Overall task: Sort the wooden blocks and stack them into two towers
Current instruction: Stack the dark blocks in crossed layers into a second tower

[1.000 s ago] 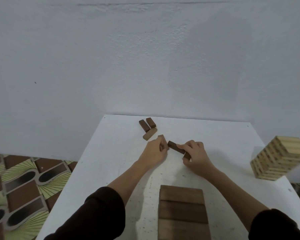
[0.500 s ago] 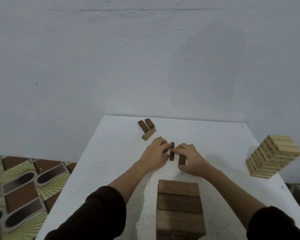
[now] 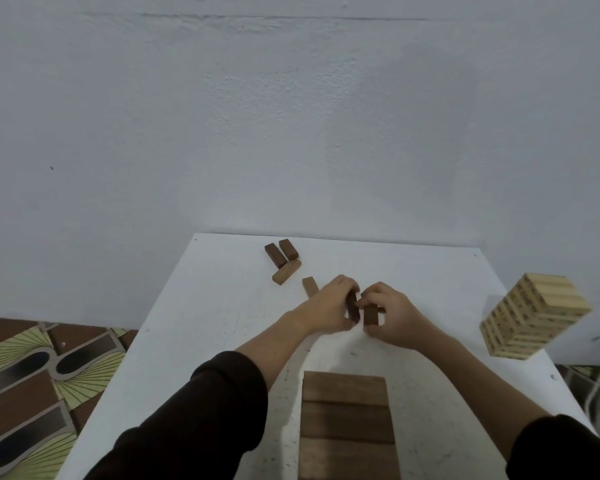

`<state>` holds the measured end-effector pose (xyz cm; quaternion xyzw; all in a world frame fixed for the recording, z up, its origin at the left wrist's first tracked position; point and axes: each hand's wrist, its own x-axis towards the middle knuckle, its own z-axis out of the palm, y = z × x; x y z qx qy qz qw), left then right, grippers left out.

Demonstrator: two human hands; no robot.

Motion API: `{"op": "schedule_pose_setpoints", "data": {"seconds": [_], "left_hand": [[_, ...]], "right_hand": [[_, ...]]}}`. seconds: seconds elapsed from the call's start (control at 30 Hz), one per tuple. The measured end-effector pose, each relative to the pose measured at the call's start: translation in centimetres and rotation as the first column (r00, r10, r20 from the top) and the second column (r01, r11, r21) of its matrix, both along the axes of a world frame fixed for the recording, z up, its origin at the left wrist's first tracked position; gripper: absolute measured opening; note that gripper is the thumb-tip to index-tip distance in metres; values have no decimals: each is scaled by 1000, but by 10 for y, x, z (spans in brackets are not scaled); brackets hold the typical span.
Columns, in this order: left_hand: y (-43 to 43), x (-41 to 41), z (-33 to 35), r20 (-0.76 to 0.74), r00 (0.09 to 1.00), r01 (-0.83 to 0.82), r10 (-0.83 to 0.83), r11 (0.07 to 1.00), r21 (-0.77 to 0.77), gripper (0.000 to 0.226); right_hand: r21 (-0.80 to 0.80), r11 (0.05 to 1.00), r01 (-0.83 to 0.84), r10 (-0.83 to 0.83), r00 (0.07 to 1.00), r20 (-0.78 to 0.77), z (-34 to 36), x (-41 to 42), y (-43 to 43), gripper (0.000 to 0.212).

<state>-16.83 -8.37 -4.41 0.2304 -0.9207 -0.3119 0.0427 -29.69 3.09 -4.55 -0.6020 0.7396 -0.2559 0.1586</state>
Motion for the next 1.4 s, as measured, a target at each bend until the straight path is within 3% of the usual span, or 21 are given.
{"op": "schedule_pose_setpoints", "data": {"seconds": [0.13, 0.2, 0.3, 0.47, 0.6, 0.73, 0.9, 1.07, 1.4], "left_hand": [[-6, -2, 11, 166, 984, 99, -72, 982, -163, 87], [-6, -4, 15, 241, 967, 127, -84, 977, -169, 99], [-9, -4, 15, 225, 972, 96, -65, 987, -126, 107], [-28, 11, 8, 189, 982, 8, 30, 980, -199, 123], [-34, 20, 2, 187, 974, -91, 128, 976, -197, 118], [-34, 24, -1, 113, 986, -126, 123, 992, 15, 109], [-31, 26, -2, 44, 992, -126, 120, 979, 160, 105], [-27, 31, -5, 36, 995, -96, 93, 989, 115, 111], [-27, 31, -8, -1, 995, -93, 95, 977, 193, 107]], "right_hand": [[7, 1000, 14, -13, 998, -53, -3, -8, -2, 44], [17, 1000, -2, 3, 999, -37, -3, -6, -4, 55], [20, 1000, -12, 12, 1000, 19, -4, -5, -8, 67], [74, 997, 5, -19, 981, 191, -4, -6, -14, 78], [68, 997, -31, 11, 961, 275, -3, 0, -19, 76], [49, 998, -47, 30, 954, 299, -5, 8, -25, 75], [36, 999, -27, 13, 945, 327, -5, 13, -25, 76], [147, 989, 3, -22, 992, 125, -10, 11, -27, 91], [139, 990, 20, -53, 971, 235, -12, 14, -31, 87]]}}
